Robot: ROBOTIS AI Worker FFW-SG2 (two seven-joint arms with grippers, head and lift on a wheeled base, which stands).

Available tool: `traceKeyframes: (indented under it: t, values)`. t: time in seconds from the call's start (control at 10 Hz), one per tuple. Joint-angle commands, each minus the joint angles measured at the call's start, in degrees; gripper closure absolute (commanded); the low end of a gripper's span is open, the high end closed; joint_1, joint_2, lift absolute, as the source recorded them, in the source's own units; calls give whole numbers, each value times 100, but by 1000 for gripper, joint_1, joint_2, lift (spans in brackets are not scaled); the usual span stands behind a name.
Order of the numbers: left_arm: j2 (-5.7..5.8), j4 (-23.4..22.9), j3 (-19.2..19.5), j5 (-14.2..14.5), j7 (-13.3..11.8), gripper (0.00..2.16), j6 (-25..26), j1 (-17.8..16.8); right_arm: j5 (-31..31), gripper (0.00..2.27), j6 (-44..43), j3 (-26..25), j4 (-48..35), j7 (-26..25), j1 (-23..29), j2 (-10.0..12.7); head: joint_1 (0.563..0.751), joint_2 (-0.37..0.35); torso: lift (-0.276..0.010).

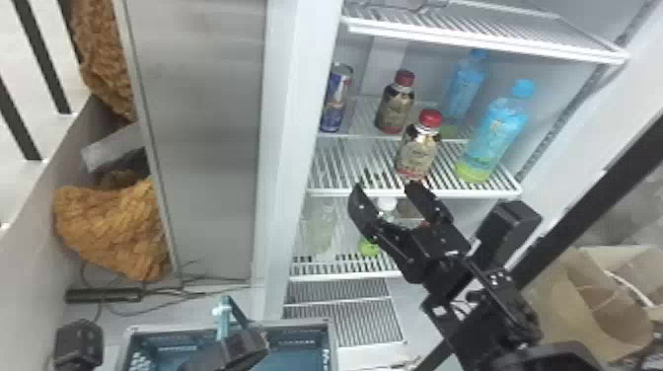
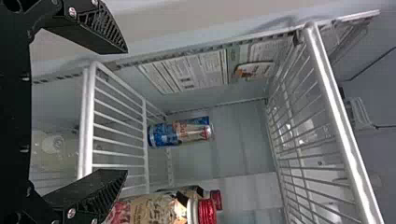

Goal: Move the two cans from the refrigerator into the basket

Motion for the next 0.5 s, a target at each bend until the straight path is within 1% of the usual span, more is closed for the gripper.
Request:
traceKeyframes:
  t: [0.0, 0.1, 0.3, 0.4]
  values:
    - [5, 0, -9, 0, 0, 1191, 0, 0, -3, 131, -118, 133, 295, -126, -255, 0, 695, -254, -31]
    - [5, 0, -9, 0, 0, 1191, 0, 0, -3, 134, -174, 201, 562, -135, -522, 0, 695, -249, -31]
    - [13, 0, -32, 11, 0, 1191, 0, 0, 20, 131, -287, 293, 843, -389, -846, 35, 695, -238, -31]
    - [13, 0, -20, 11, 0, 1191, 0, 0, 43, 131, -357, 327, 1082, -416, -1071, 44, 695, -236, -31]
